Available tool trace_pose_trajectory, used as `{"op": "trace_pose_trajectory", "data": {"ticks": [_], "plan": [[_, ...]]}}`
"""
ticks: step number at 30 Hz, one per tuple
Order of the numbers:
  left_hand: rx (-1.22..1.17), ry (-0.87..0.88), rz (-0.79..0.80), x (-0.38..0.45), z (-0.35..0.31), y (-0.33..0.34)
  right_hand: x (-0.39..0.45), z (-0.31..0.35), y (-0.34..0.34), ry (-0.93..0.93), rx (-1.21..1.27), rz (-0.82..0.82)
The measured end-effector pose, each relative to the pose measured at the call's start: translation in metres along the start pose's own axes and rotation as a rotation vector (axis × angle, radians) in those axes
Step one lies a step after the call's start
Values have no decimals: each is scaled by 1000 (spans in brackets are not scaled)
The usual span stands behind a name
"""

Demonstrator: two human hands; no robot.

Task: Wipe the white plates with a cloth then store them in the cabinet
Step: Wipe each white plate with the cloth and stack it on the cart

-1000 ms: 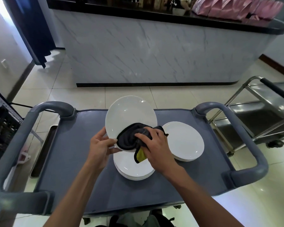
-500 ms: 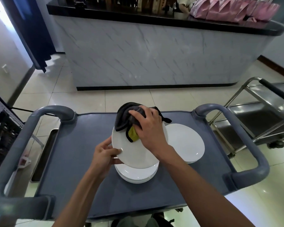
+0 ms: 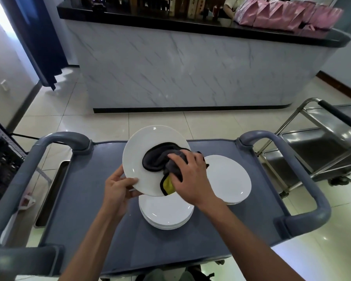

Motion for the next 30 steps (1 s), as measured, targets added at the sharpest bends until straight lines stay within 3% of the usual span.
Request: {"op": "trace_pose_trajectory", "data": {"ticks": [4, 15, 21, 30], "plan": [[58, 31, 24, 3, -6, 7, -10, 5, 10, -51, 83, 49], [145, 29, 152, 4, -9, 17, 29, -17, -36, -7, 283, -111], [132, 54, 153, 8, -11, 25, 37, -21, -53, -86, 197, -176], [163, 58, 143, 11, -10, 47, 58, -68, -50, 60, 426, 107]]}}
Point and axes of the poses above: each hand's wrist, its own x-axis towards the middle knuckle, its own y-axis out of the palm, z = x × y, the point moved 8 cm from there along x, towards the middle knuckle, and after that the axes turned 10 degrees about x, right-handed, at the moved point
